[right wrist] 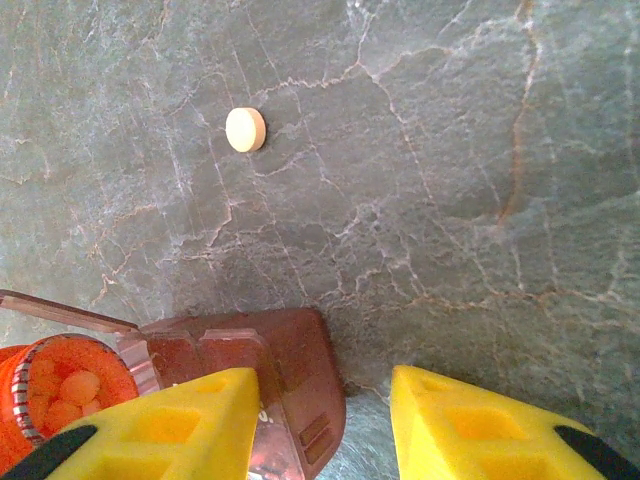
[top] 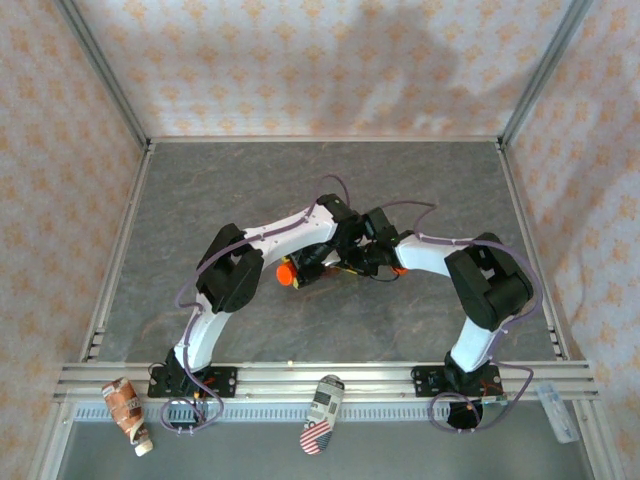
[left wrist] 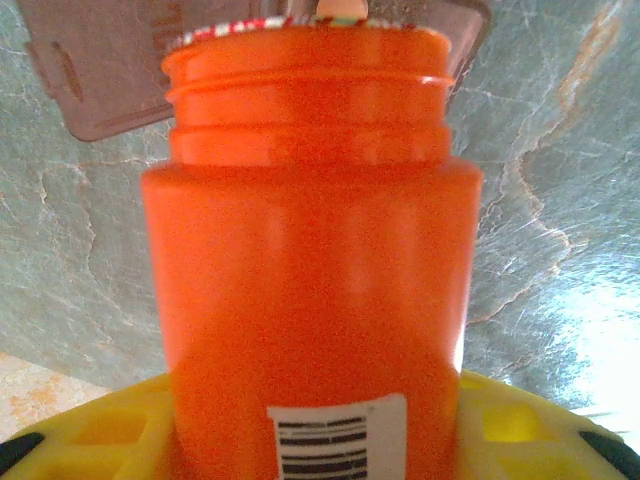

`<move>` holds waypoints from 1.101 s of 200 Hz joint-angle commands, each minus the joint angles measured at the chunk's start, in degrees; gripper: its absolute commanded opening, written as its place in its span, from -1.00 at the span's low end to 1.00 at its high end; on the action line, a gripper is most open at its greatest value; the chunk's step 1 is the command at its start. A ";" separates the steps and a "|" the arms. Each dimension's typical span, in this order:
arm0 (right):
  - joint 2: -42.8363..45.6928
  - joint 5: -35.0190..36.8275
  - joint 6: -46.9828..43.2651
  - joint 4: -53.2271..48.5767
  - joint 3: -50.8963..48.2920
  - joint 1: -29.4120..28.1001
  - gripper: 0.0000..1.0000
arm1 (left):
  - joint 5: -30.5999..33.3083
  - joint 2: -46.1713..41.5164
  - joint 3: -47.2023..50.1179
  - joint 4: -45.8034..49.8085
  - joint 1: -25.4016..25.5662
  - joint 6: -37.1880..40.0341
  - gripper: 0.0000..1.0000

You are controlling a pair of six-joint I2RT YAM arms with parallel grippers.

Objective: Sort the pills into containers

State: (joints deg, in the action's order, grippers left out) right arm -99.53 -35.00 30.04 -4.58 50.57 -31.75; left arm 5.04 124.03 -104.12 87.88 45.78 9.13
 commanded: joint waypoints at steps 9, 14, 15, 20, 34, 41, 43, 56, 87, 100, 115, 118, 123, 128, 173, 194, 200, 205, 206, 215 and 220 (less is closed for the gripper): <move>-1.96 2.32 0.12 -1.42 -1.52 -0.69 -0.21 | 1.10 1.88 -1.51 1.60 0.65 1.14 -1.00; -1.96 2.24 0.13 -1.48 -1.48 -0.68 -0.21 | 1.01 2.09 -1.45 1.45 0.63 1.22 -1.00; -1.97 2.23 0.12 -1.44 -1.50 -0.68 -0.21 | 1.02 2.09 -1.45 1.43 0.67 1.23 -1.00; -2.05 2.22 0.15 -1.45 -1.44 -0.70 -0.21 | 0.89 2.25 -1.28 1.27 0.59 1.44 -1.00; -2.21 2.20 0.13 -1.52 -1.26 -0.73 -0.21 | 0.71 2.94 -1.04 1.08 0.50 1.43 -1.00; -2.16 2.13 0.12 -1.55 -1.17 -0.68 -0.21 | 0.68 3.09 -1.12 1.18 0.52 1.33 -1.00; -2.12 2.13 0.11 -1.55 -1.17 -0.73 -0.21 | 0.65 3.07 -1.16 1.27 0.54 1.33 -1.00; -2.06 2.13 0.15 -1.66 -1.17 -0.73 -0.21 | 0.58 2.90 -1.76 1.42 0.52 1.33 -1.00; -2.50 2.07 0.13 -1.48 -1.17 -0.69 -0.21 | 0.55 2.44 -1.80 1.33 0.26 1.33 -1.00; -2.70 2.04 0.15 -1.33 -1.08 -0.70 -0.21 | 0.35 2.67 -1.75 1.27 0.25 1.29 -1.00; -2.79 1.96 0.26 -1.22 -1.17 -0.68 -0.21 | 0.01 3.08 -1.80 1.27 0.28 1.32 -1.00; -2.79 1.96 0.20 -1.22 -1.25 -0.68 -0.21 | 0.10 3.15 -1.84 1.30 0.28 1.33 -1.00; -2.72 1.98 0.22 -1.09 -1.30 -0.68 -0.21 | 0.40 3.30 -1.96 1.37 0.28 1.33 -1.00; -2.70 2.04 0.20 -1.11 -1.33 -0.73 -0.21 | 0.86 3.46 -2.20 1.58 0.28 1.25 -1.00; -3.06 1.87 0.33 -0.78 -1.37 -0.69 -0.21 | 4.70 2.62 -5.05 2.55 0.76 0.61 -1.00; -3.14 1.87 0.39 -0.68 -1.38 -0.68 -0.21 | 4.78 2.69 -5.05 2.43 0.87 0.76 -1.00; -3.22 1.88 0.44 -0.64 -1.42 -0.68 -0.21 | 4.78 2.96 -5.05 2.48 0.80 0.75 -1.00; -3.22 1.87 0.46 -0.65 -1.40 -0.69 -0.21 | 4.53 3.11 -5.00 2.39 0.81 0.74 -1.00; -3.22 1.87 0.46 -0.63 -1.42 -0.69 -0.21 | 4.45 3.13 -4.98 2.39 0.85 0.78 -1.00; -3.22 1.87 0.49 -0.60 -1.43 -0.69 -0.21 | 4.07 3.54 -4.87 2.30 0.93 0.98 -1.00; -3.20 1.87 0.49 -0.61 -1.43 -0.68 -0.21 | 4.02 3.73 -4.91 2.33 1.02 1.05 -1.00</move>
State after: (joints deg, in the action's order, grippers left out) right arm -100.44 -37.15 30.04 -3.36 50.57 -30.98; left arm 7.60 125.89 -107.87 89.58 46.13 9.34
